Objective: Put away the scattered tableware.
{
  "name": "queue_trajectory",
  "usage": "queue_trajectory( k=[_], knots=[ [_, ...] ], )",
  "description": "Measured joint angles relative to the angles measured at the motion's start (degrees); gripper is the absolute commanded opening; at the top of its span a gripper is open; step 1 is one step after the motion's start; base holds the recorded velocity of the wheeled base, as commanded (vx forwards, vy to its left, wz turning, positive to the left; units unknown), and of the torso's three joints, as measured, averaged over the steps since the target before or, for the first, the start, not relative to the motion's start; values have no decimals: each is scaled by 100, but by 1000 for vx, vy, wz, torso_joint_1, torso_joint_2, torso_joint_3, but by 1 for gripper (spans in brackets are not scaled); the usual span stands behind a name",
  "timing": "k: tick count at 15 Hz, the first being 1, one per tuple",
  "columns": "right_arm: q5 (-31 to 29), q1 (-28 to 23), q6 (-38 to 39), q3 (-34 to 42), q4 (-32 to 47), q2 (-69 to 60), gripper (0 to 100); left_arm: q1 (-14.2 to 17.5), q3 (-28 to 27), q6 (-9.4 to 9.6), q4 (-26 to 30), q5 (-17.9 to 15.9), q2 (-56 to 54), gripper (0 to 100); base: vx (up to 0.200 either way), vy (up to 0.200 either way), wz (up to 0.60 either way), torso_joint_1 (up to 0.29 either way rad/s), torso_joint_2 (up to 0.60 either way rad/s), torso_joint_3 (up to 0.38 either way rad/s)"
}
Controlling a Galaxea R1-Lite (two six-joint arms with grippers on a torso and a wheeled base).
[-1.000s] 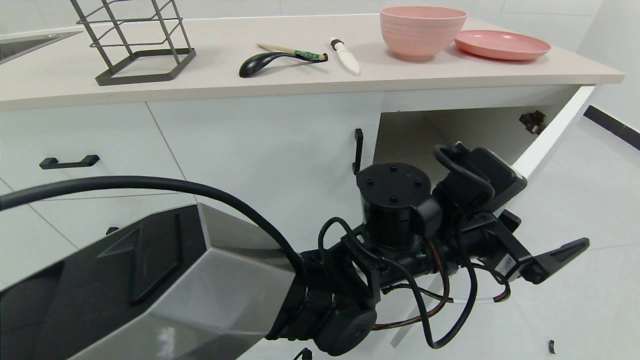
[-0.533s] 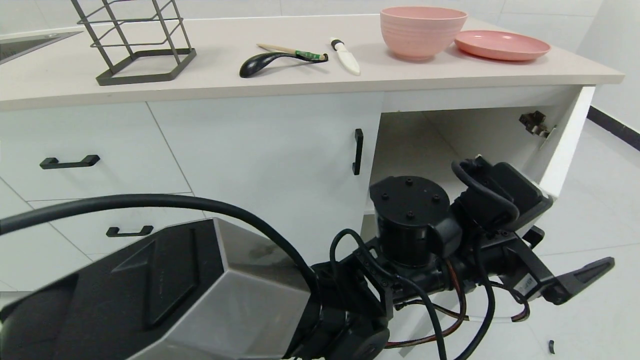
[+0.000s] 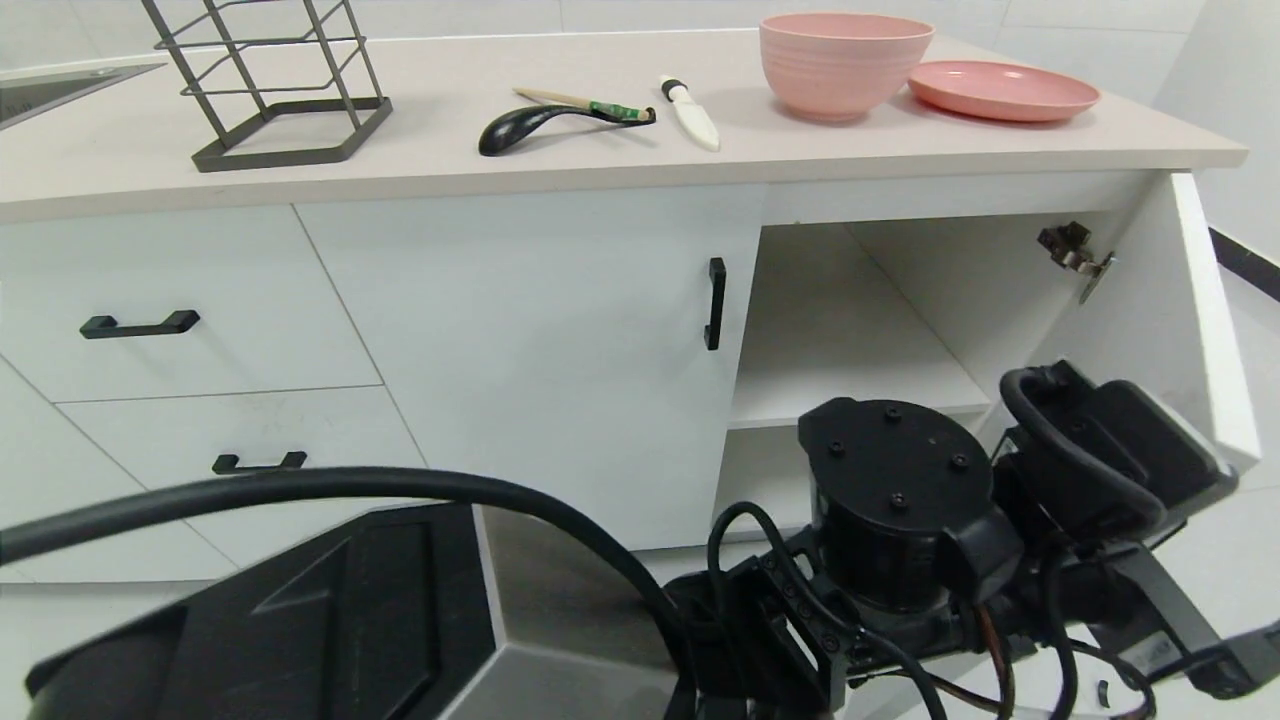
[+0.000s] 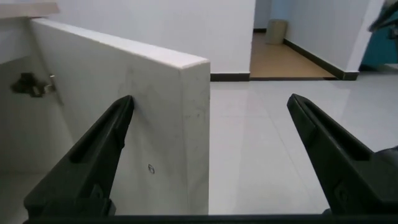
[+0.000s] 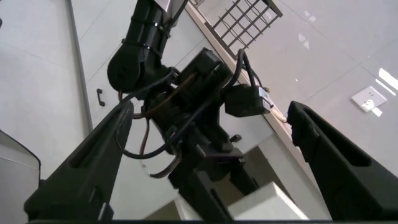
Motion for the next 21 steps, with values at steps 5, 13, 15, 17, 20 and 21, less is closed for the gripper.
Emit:
queue_trajectory(
  k=[5,13,15,17,20,21],
  knots=[
    [0,1,-2,-171,-30,-28,100,-468,-766,-150,-195,-33,606,100,0,0,0,0,0,0],
    [-132,4,9,-796,-35,-238,100,-352,-1093,-678,-906,-28,1062,100,0,0,0,0,0,0],
    [-134,4,9,-791,-28,-254,100,163,-953,-689,-1048,-26,920,100,0,0,0,0,0,0],
    [-129,11,9,-711,-24,-260,100,616,-584,-689,-1152,-28,642,100,0,0,0,0,0,0],
    [-126,26,-2,-502,-17,-284,100,1252,299,-656,-1202,-34,-138,100,0,0,0,0,0,0],
    [-126,50,0,-452,-4,-308,100,1412,684,-629,-1213,-33,-441,100,0,0,0,0,0,0]
  ],
)
